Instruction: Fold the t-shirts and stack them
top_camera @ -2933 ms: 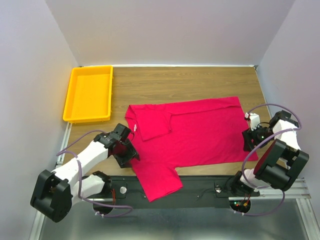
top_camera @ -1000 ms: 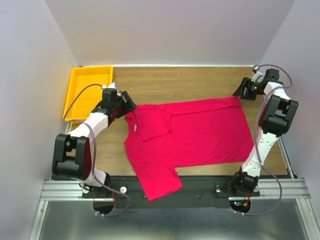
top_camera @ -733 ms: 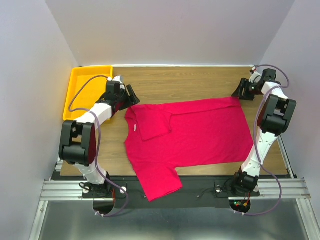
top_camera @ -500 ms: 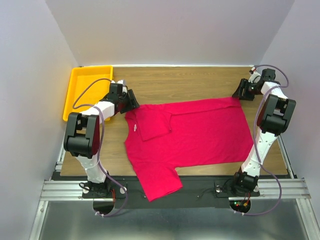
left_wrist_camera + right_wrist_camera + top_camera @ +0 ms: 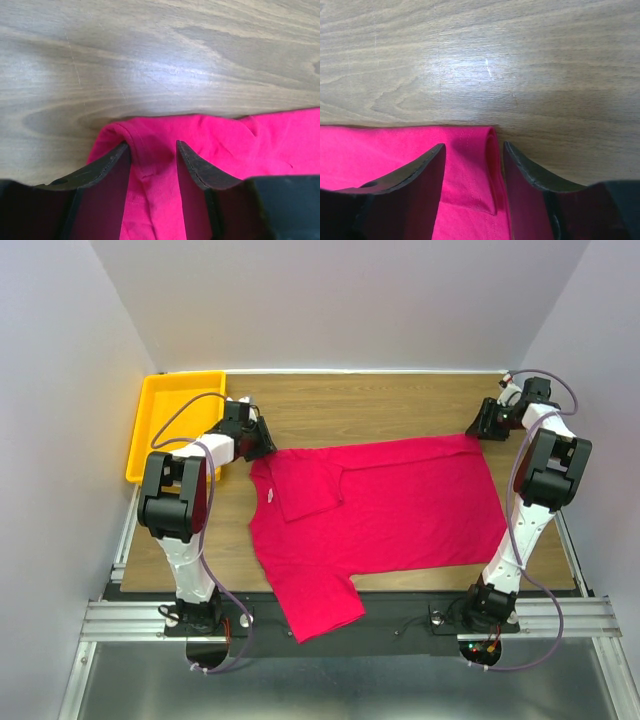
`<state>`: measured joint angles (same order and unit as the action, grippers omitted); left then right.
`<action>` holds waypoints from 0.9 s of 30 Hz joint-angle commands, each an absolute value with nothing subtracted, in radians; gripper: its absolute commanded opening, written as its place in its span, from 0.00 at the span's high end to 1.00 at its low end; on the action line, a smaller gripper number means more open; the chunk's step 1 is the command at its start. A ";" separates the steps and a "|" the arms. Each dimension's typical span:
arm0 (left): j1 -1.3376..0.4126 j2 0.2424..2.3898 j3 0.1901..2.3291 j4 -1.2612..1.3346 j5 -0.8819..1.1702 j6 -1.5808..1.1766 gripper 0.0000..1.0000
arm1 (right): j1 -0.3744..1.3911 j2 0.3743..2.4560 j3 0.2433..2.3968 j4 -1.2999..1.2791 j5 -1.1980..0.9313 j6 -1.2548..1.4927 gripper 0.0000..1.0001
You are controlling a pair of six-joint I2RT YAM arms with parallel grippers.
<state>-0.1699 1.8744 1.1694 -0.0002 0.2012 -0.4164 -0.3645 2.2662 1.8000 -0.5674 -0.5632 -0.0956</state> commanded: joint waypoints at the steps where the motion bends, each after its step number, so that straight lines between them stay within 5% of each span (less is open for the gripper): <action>1: -0.167 1.887 1.219 0.002 0.183 -0.410 0.51 | -0.361 2.278 1.832 -0.531 -0.555 -0.081 0.48; 9: -0.167 1.896 1.241 -0.018 0.183 -0.410 0.74 | -0.361 2.295 1.833 -0.529 -0.577 -0.064 0.58; 12: -0.167 1.901 1.247 -0.020 0.186 -0.411 0.82 | -0.361 2.298 1.835 -0.526 -0.577 -0.057 0.67; 16: -0.167 1.905 1.255 -0.018 0.184 -0.413 0.97 | -0.362 2.299 1.844 -0.511 -0.569 -0.045 0.91; 19: -0.163 1.913 1.272 -0.017 0.181 -0.413 1.00 | -0.362 2.301 1.861 -0.496 -0.557 -0.029 0.99; 27: -0.143 1.974 1.371 -0.031 0.187 -0.419 1.00 | -0.365 2.333 1.920 -0.448 -0.541 0.027 0.99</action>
